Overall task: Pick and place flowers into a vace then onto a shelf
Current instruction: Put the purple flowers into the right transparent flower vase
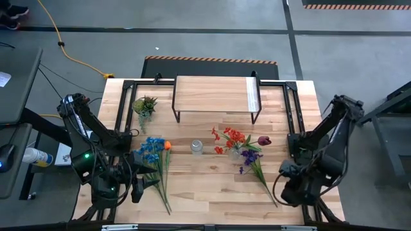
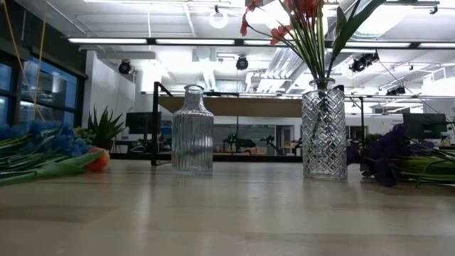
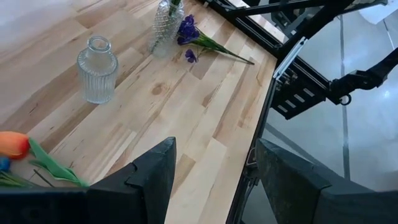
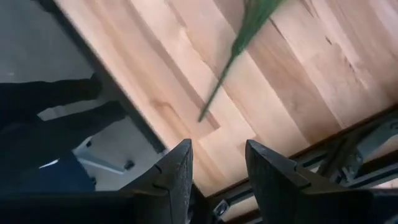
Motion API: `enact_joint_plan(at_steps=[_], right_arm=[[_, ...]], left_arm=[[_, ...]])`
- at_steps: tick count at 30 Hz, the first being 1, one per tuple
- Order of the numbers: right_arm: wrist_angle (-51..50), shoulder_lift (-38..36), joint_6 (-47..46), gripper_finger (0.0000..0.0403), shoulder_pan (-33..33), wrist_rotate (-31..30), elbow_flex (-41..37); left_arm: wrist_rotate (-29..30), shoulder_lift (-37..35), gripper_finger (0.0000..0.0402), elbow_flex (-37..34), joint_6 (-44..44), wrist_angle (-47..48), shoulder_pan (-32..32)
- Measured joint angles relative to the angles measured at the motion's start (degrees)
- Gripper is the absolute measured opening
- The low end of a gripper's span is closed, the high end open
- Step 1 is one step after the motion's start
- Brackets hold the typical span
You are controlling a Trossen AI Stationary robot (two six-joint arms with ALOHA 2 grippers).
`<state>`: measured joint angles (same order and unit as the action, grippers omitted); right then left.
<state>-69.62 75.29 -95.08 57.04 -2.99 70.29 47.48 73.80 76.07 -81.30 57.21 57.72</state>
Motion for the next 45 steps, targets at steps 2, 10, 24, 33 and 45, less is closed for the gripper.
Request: enact_joint_plan(at_steps=[2, 10, 24, 33, 45], right_arm=[[2.8, 0.0, -0.5, 0.014, 0.0, -0.1, -2.6], [14.0, 0.0, -2.4, 0.014, 0.0, -0.7, -12.1], [26.6, 0.0, -2.1, 0.014, -1.4, -3.2, -20.7], [27.9, 0.2, 1.4, 0.0161, -5.0, -3.5, -20.7], [28.1, 3.4, 1.1, 0.0207, -5.3, -2.4, -20.7]], left_arm=[[0.0, 0.0, 0.0253, 0.0, 0.0, 0.0, 0.0], [0.0, 0.0, 0.0253, 0.0, 0.0, 0.0, 0.0], [0.0, 0.0, 0.0253, 0.0, 0.0, 0.0, 0.0], [0.0, 0.0, 0.0253, 0.0, 0.0, 0.2, 0.0], [0.1, 0.0, 0.0253, 0.0, 0.0, 0.4, 0.0]])
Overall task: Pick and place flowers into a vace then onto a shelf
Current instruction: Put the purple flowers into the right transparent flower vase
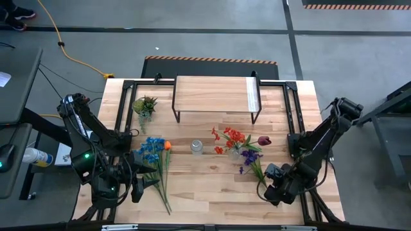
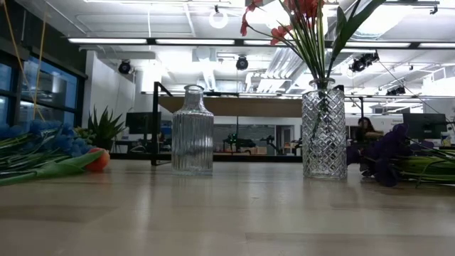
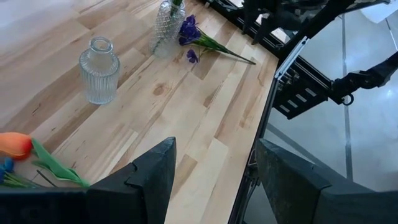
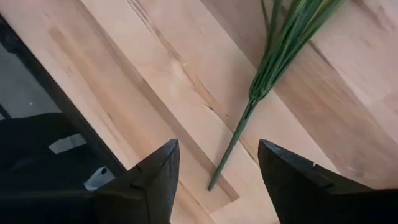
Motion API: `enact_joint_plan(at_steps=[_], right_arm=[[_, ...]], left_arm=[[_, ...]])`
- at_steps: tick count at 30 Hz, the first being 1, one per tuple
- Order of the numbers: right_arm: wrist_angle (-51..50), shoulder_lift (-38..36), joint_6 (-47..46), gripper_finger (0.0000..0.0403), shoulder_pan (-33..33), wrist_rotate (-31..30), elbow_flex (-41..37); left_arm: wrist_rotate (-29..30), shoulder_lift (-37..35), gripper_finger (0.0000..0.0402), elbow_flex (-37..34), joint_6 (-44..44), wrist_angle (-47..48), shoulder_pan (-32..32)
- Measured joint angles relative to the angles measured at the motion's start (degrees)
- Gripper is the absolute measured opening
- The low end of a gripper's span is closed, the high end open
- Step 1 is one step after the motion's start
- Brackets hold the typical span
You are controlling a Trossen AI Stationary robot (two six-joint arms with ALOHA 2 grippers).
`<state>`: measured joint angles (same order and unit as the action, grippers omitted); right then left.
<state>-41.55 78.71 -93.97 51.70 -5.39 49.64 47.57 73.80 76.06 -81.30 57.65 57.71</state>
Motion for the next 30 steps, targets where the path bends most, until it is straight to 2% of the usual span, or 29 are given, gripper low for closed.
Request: enact_joint_plan(at_steps=[17, 30], right_arm=[[2.6, 10.8, 0.1, 0.0207, -1.3, -1.3, 0.0], [-3.3, 12.5, -0.1, 0.0207, -2.2, -1.5, 0.0]], left_arm=[[0.2, 0.0, 0.0253, 0.0, 0.0, 1.0, 0.0], [-0.6, 0.0, 0.0253, 0.0, 0.0, 0.9, 0.0]])
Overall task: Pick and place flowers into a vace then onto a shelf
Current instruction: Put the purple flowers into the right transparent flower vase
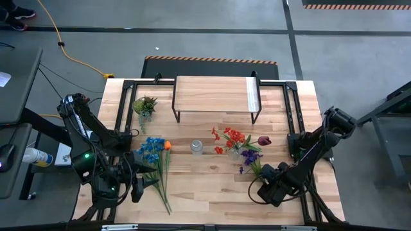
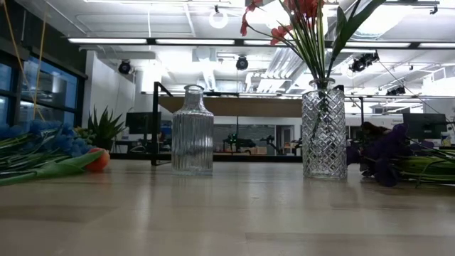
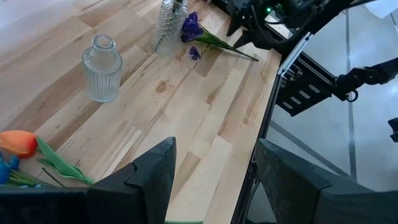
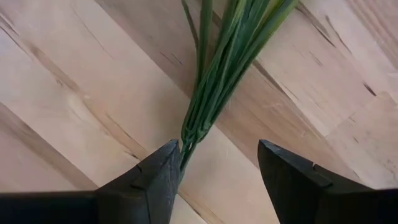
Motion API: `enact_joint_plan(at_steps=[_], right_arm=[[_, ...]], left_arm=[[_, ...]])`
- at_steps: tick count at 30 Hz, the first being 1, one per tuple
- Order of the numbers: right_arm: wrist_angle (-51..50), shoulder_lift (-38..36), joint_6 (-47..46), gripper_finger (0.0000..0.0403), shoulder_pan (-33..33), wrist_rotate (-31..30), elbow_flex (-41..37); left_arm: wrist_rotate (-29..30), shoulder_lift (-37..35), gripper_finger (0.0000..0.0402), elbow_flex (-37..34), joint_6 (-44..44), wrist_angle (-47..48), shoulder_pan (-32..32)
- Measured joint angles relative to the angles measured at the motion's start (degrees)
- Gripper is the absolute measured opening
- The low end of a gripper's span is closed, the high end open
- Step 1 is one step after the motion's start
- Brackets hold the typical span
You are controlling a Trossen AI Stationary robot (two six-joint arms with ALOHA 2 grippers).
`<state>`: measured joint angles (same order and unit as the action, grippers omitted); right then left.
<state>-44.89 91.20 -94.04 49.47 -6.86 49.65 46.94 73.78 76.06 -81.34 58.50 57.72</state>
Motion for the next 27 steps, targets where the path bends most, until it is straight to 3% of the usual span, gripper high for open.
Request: enact_joint_plan(at_steps=[11, 19, 27], right_arm=[[1.8, 0.0, 0.0, 0.0207, 0.0, -1.1, 0.0], [12.8, -0.4, -1.6, 0.0206, -1.0, -0.7, -7.8], [14.0, -0.6, 1.5, 0.0196, -2.6, -0.1, -9.3]], left_arm=[[0.0, 0.0, 0.0253, 0.0, 0.0, 0.5, 0.0], [0.0, 0.0, 0.0253, 0.0, 0.0, 0.6, 0.0], [0.0, 0.0, 0.0253, 0.0, 0.0, 0.0, 0.0]])
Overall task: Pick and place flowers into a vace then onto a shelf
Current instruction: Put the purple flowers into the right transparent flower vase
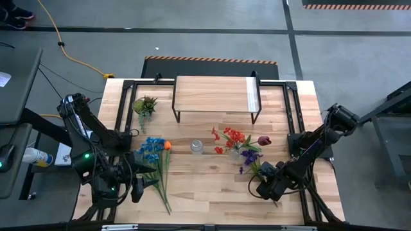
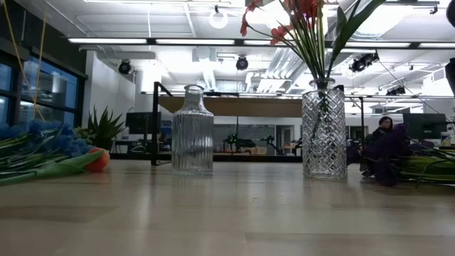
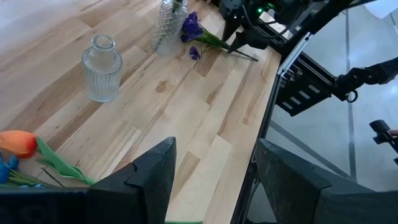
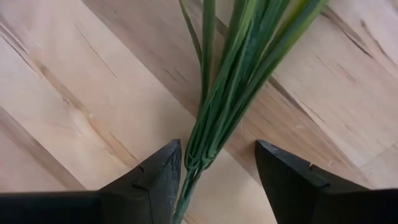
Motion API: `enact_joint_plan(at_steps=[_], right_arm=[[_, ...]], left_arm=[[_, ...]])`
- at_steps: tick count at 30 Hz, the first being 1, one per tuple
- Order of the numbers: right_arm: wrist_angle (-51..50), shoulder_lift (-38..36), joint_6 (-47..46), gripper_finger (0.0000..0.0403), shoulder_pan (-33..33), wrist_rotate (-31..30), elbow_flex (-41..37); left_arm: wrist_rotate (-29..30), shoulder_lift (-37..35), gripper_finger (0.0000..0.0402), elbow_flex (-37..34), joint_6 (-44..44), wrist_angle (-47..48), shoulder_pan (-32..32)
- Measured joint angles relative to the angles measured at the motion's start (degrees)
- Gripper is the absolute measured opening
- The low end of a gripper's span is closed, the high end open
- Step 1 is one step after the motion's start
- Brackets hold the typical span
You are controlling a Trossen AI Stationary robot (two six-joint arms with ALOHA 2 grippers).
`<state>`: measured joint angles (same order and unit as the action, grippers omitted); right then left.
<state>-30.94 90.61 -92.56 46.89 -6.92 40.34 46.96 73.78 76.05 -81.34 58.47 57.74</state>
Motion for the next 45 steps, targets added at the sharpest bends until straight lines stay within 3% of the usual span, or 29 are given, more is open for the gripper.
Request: enact_joint_plan(at_steps=[18, 26, 34, 40, 45], right_arm=[[-1.7, -0.5, -0.4, 0.0014, -0.1, 2.2, -0.3], [-6.0, -5.2, -4.9, 0.0023, 0.6, 8.6, -0.5], [-9.1, -8.8, -12.2, 0.0013, 6.8, 14.8, -0.5], [-10.1, -12.6, -18.2, 0.0011, 11.5, 15.3, -0.4], [-15.3, -14.5, -19.7, 0.0011, 10.6, 14.0, -0.4]], left_arm=[[0.4, 0.0, 0.0253, 0.0, 0.0, 0.1, 0.0], [0.3, 0.0, 0.0253, 0.0, 0.0, 0.2, 0.0], [0.3, 0.0, 0.0253, 0.0, 0.0, 0.6, 0.0], [0.3, 0.0, 0.0253, 0.0, 0.0, 2.0, 0.0], [0.3, 0.0, 0.0253, 0.0, 0.0, 2.0, 0.0]])
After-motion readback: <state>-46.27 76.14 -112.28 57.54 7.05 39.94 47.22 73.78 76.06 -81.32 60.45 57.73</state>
